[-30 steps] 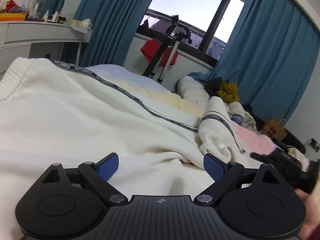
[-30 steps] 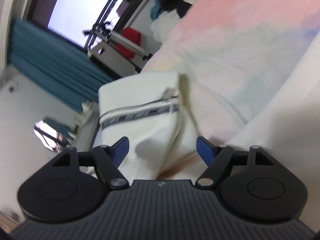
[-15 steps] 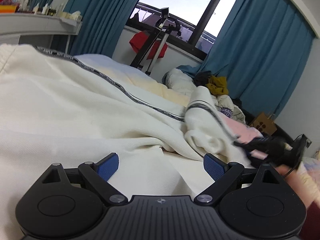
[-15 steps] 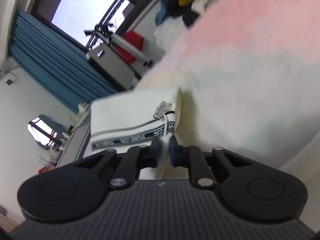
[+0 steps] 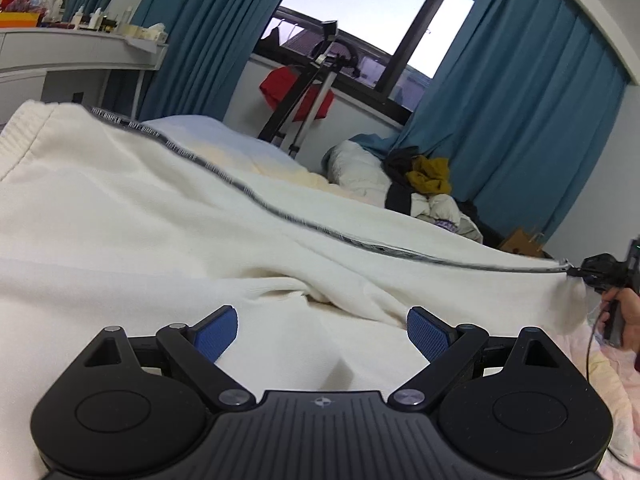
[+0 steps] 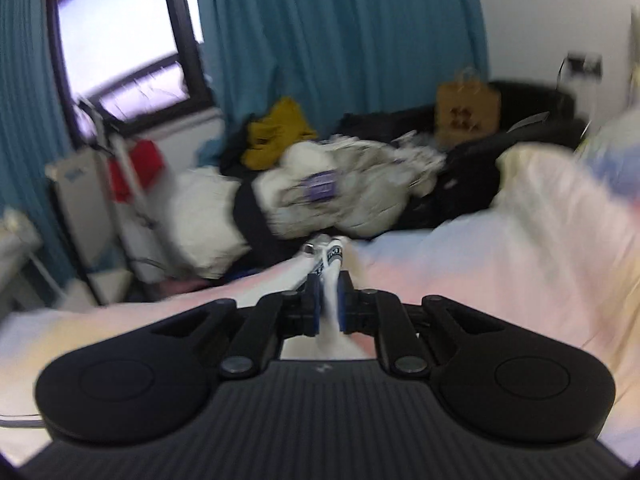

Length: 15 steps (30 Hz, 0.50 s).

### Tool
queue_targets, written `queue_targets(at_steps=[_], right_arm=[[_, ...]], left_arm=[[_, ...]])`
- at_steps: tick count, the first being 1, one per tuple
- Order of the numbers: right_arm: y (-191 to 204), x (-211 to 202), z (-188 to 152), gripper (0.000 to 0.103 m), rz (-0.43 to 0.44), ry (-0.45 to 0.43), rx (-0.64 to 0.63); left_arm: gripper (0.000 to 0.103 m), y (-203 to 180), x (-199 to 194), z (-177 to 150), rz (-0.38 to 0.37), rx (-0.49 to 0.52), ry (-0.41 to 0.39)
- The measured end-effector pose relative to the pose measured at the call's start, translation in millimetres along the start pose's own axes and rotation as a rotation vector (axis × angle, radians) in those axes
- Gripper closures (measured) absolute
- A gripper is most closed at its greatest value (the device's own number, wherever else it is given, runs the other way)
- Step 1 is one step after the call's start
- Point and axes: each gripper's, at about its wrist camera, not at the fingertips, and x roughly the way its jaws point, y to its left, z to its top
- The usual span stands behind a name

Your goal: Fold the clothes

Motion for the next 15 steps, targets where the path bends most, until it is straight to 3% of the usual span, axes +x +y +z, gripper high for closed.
queue_targets(at_steps=[4, 9, 15], right_arm=[[7, 44, -10, 0.092, -0.098, 0.049, -0.173], [-14, 86, -65, 0.091, -0.145, 0.167, -0.138], [-20, 68, -114, 0.088, -0.140, 0.071, -0.006]], left_arm=[[0.010, -4, 5, 1, -0.005, 0.029, 0.010], [0.010, 1, 16, -2, 0.017, 0.057, 0.042], [0.010, -2, 27, 2, 0.048, 0.097, 0.080]])
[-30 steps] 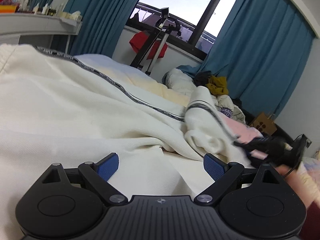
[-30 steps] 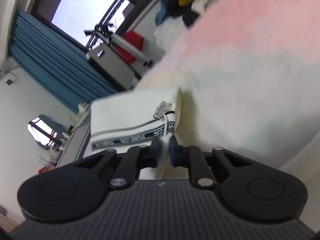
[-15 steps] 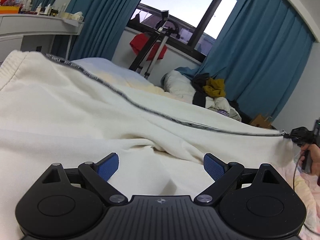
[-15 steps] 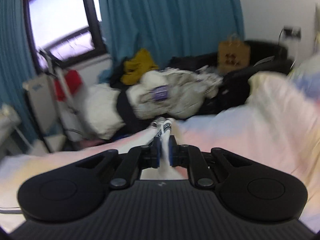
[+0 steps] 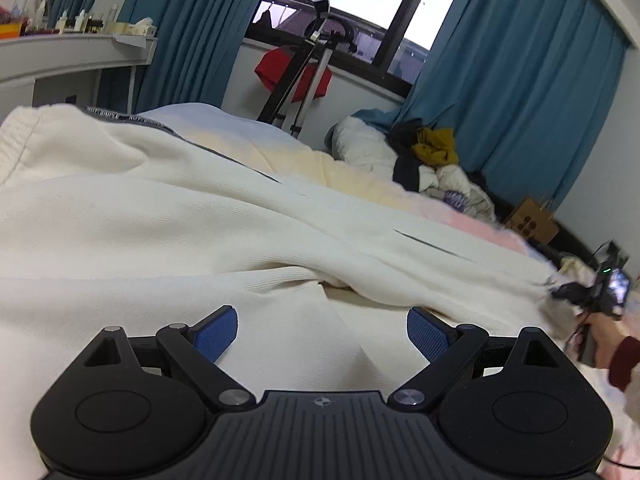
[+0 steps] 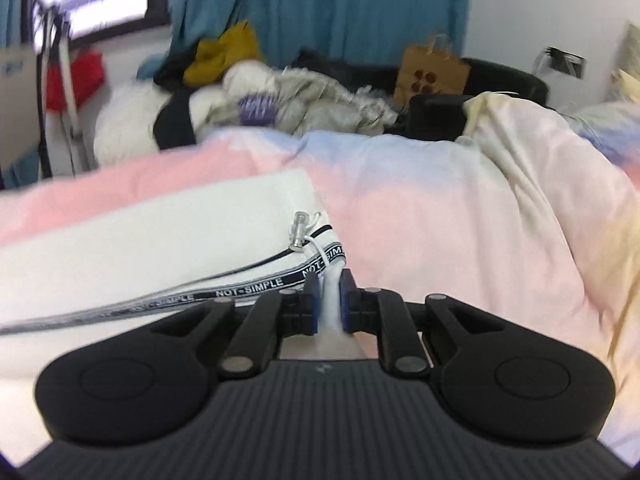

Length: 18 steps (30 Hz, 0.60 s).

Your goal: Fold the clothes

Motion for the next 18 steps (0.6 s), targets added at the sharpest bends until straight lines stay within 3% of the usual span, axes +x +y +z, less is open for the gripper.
queue_targets(at_steps=[4, 8, 12, 16, 18], right_arm=[[-4, -36, -3, 0.074, -0.004, -0.014, 0.137], [7, -90, -7, 0.049, 0.016, -0.031, 0.179], [30, -152, -15, 0.049, 0.085, -0.022, 0.147], [52, -225, -30, 0.049, 0.228, -0.030, 0.199], [68, -262, -36, 0.049, 0.288, -0.041, 0.193]], left_arm=[[0.010, -7, -4, -4, -0.010, 0.060, -0.008], [0.010, -10, -11, -10, -0.032, 0.080, 0.017], [0.010, -13, -25, -16, -0.033, 0.107, 0.014], [0.010, -21, -43, -22, 0.027, 0.161, -0.031], [0.010, -25, -52, -24, 0.021, 0.179, -0.032]])
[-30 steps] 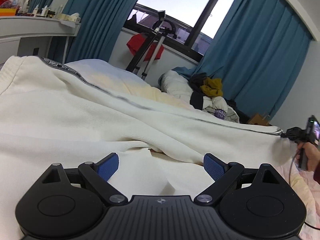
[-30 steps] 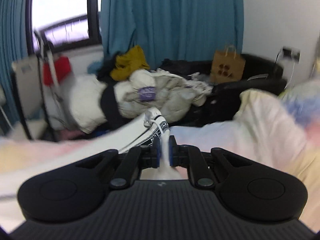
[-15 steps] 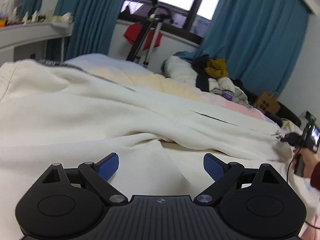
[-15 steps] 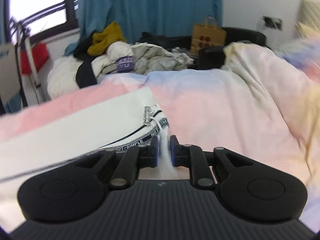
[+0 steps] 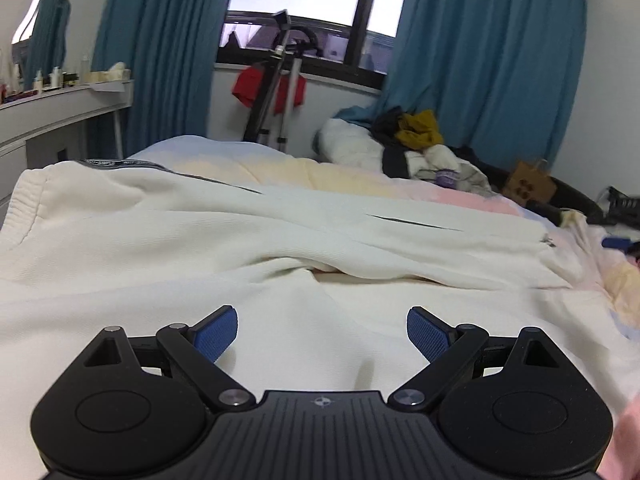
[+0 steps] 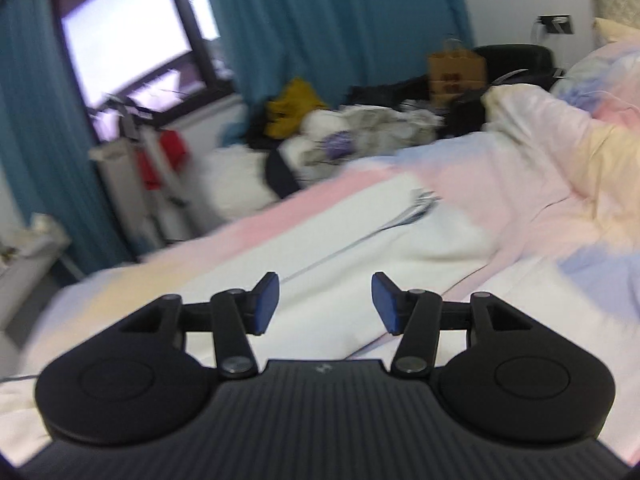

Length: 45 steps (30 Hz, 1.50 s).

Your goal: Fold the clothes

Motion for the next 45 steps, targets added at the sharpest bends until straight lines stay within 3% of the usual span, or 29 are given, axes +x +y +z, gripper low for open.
queue_targets(at_steps=[5, 8, 15, 17, 21, 24, 27, 30, 37, 41, 45], right_arm=[[46, -61, -23, 0.049, 0.099, 0.016, -0.065], [61, -84, -42, 0.049, 0.103, 0.023, -0.145], [51, -109, -81, 0.048, 0.113, 0.023, -0.201], [41, -110, -88, 0.035, 0.085, 0.043, -0.177], [24, -110, -87, 0.023, 0.026, 0.066, -0.094], [10, -112, -83, 0.022, -0.004, 0.051, -0.006], [-21, -113, -81, 0.022, -0.020, 0.056, 0.174], [-60, -115, -81, 0.022, -0.066, 0.043, 0.362], [-146, -130, -85, 0.021, -0.182, -0.057, 0.736], [-188, -131, -89, 0.020, -0.254, -0.093, 0.867], [-212, -104, -101, 0.020, -0.290, -0.032, 0.958]], left_arm=[[0.010, -5, -25, -4, 0.044, 0.012, -0.048], [0.010, -3, -40, -6, 0.057, -0.004, -0.055], [0.010, 24, -74, -11, 0.107, -0.104, -0.023], [0.006, 39, -88, -14, 0.105, -0.172, -0.007], [0.003, 76, -111, -13, 0.131, -0.296, 0.056], [0.000, 109, -129, -7, 0.105, -0.428, 0.066], [0.000, 142, -146, -1, 0.074, -0.570, 0.064], [0.000, 165, -163, 4, 0.177, -0.624, 0.073], [0.000, 222, -171, -11, 0.305, -0.864, 0.166], [0.000, 254, -174, -28, 0.325, -0.984, 0.181], [0.000, 274, -172, -44, 0.288, -1.108, 0.156]])
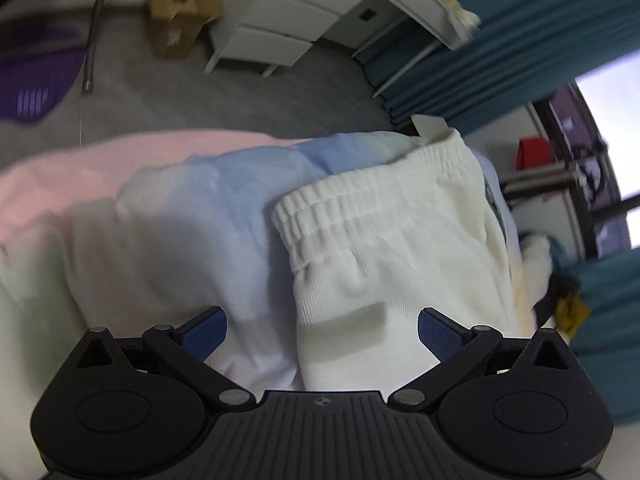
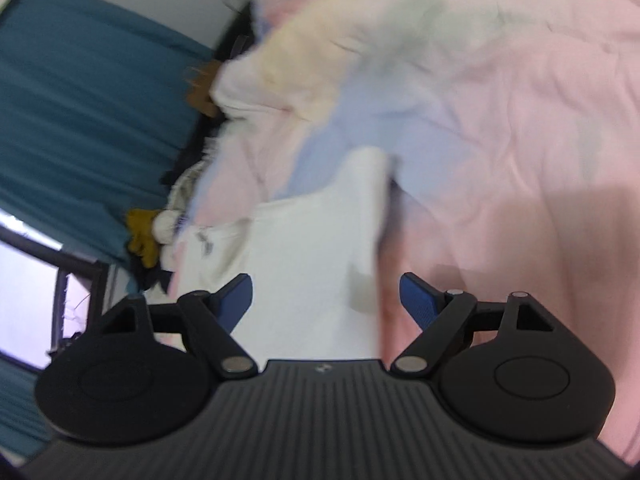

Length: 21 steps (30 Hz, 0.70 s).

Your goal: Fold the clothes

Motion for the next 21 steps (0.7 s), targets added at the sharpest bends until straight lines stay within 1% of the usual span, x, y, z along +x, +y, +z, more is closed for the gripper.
queue_targets(at_steps=[3, 4, 6, 9, 12, 14, 16, 18, 21], right_arm=[[0, 33, -2, 0.021, -0.046, 0.060, 0.014], [0, 42, -3, 0.020, -0.059, 0.080, 0.020], [2, 58, -6, 0.020, -0.055, 0.106, 0.016], [12, 73, -8, 0.020, -0.004, 0.132, -0.040], [28, 75, -16, 0.020, 0.062, 0.135, -0.108], [40, 69, -18, 0.019, 0.140, 0.116, -0.143], [46, 62, -18, 0.019, 0.192, 0.095, -0.158], [48, 62, -18, 0.019, 0.172, 0.094, -0.174], [39, 74, -17, 0.020, 0.068, 0.124, -0.176]], left_arm=[[0.000, 7, 5, 1, -0.034, -0.037, 0.025], [0.000, 8, 7, 2, -0.043, -0.043, 0.032], [0.000, 10, 7, 2, -0.055, -0.038, 0.041], [0.000, 14, 5, 0, -0.072, -0.048, 0.045], [0.000, 14, 2, -7, -0.079, -0.053, 0.049], [0.000, 15, 1, -8, -0.073, -0.053, 0.045], [0.000, 14, 0, -12, -0.069, -0.051, 0.042], [0.000, 12, 1, -12, -0.067, -0.052, 0.041], [0.000, 4, 11, -13, -0.070, -0.058, 0.045]])
